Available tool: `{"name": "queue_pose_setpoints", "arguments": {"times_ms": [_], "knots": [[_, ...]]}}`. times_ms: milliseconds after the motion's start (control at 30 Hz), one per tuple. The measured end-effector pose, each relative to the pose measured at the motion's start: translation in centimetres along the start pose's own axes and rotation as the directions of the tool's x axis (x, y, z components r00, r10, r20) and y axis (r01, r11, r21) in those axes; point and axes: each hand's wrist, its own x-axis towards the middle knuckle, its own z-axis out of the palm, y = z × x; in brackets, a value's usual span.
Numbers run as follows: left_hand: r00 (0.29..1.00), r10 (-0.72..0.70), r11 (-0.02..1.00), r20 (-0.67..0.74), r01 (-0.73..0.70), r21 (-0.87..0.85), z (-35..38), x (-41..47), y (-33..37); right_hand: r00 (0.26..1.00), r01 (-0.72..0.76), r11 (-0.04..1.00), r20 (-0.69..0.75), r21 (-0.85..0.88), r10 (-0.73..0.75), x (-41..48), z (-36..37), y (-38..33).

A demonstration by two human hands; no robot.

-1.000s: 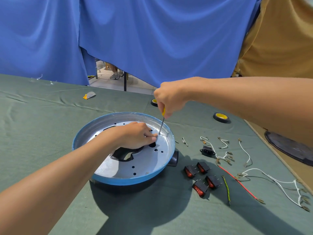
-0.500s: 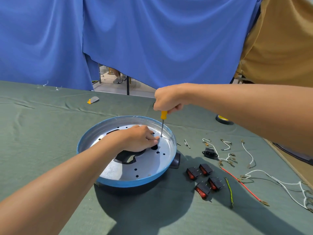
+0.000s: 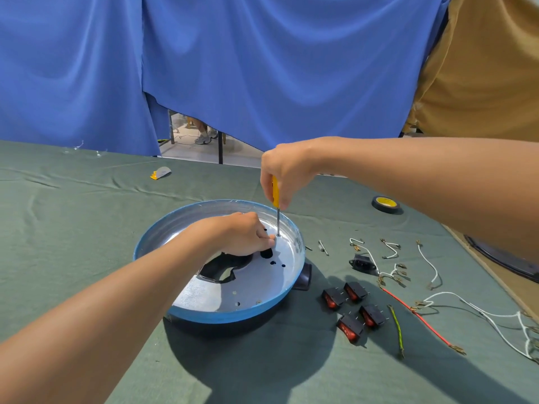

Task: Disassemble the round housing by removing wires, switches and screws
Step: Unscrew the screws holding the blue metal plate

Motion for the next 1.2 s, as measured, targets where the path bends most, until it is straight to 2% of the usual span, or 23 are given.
{"name": "queue_pose_setpoints", "arguments": {"times_ms": [167,333,467,567,667,733,833,967,1133,1200], "knots": [[1.0,0.009,1.0,0.006,-0.009,-0.011,0.0,0.0,-0.2,0.98,-0.188,0.98,0.081,0.062,0.183,0.8,0.2,0.3],[1.0,0.016,1.0,0.0,-0.016,-0.02,0.1,0.1,-0.2,0.997,-0.071,0.997,-0.014,0.006,0.071,0.3,0.0,0.6],[0.999,0.025,0.999,-0.036,-0.026,-0.042,0.1,-0.2,-0.1,0.999,-0.024,0.987,0.037,0.161,0.018,0.3,0.0,1.0],[0.999,0.027,0.999,-0.037,-0.029,-0.042,0.1,-0.2,0.0,0.989,-0.138,0.978,0.066,0.159,0.129,0.6,0.4,1.3],[0.999,0.032,0.999,-0.027,-0.033,-0.037,0.0,-0.3,0.1,0.96,-0.235,0.965,0.182,0.114,0.212,0.6,0.2,1.5],[0.999,0.031,0.999,-0.024,-0.032,-0.034,0.0,-0.3,0.1,0.965,-0.203,0.977,0.181,0.069,0.188,0.6,0.1,1.5],[0.999,0.031,0.999,-0.03,-0.032,-0.031,-0.1,-0.3,0.1,0.995,-0.084,0.996,0.061,0.001,0.084,0.2,-0.1,1.5],[0.998,0.042,0.998,-0.04,-0.044,-0.05,0.0,-0.3,0.1,0.999,-0.007,0.994,0.047,0.105,0.002,0.4,0.3,1.5],[0.999,0.028,0.999,-0.015,-0.029,-0.045,0.0,0.0,-0.3,0.955,-0.225,0.968,0.224,0.111,0.196,0.5,0.3,1.5],[1.0,0.02,0.999,-0.001,-0.02,-0.044,0.0,0.1,-0.3,0.948,-0.232,0.966,0.246,0.112,0.2,0.6,0.3,1.4]]}}
